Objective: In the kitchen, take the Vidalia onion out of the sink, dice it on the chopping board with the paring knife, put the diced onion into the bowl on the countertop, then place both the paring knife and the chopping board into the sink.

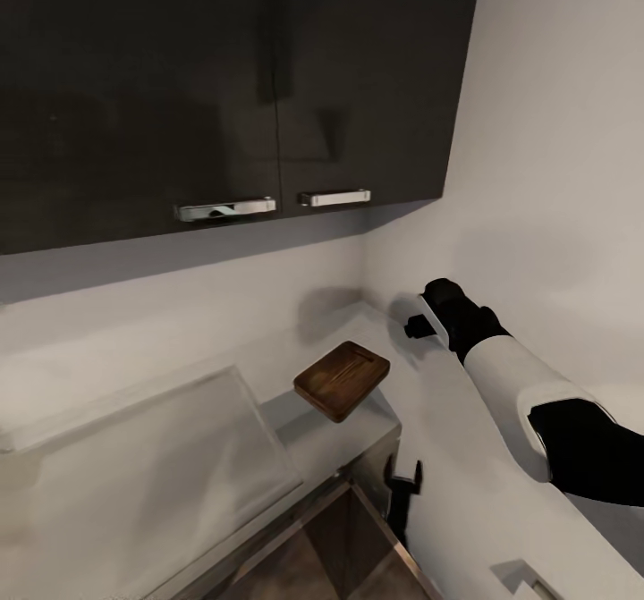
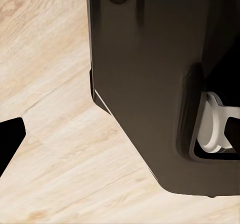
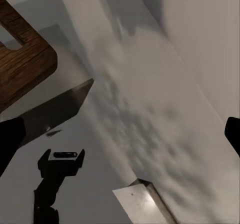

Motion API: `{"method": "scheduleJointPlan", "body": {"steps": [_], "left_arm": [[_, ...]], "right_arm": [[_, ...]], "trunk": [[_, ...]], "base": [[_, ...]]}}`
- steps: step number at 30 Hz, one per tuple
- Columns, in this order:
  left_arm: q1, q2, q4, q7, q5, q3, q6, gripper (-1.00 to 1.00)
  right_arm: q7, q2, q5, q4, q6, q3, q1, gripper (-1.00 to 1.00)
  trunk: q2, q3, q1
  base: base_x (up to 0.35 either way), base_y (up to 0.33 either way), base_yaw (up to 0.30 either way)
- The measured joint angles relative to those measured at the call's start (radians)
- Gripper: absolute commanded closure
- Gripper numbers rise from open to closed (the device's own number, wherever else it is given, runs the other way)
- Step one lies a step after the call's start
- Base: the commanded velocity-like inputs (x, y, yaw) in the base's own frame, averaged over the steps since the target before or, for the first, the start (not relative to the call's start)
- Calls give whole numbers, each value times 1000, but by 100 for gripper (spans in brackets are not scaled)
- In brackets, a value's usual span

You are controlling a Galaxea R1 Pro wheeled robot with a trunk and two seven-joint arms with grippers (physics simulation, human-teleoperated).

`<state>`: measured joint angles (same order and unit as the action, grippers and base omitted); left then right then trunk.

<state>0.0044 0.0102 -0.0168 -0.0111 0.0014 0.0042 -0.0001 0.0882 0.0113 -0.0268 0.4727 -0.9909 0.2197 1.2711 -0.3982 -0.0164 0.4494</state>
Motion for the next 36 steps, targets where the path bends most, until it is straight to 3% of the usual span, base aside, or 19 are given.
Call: {"method": "scheduleJointPlan", "body": {"steps": [36], "left_arm": [[0, 0, 0, 0, 0, 0, -1, -100]], "right_arm": [[0, 0, 0, -1, 0, 0, -2, -100]], "trunk": [[0, -9, 0]], "base": [[22, 0, 59]]}}
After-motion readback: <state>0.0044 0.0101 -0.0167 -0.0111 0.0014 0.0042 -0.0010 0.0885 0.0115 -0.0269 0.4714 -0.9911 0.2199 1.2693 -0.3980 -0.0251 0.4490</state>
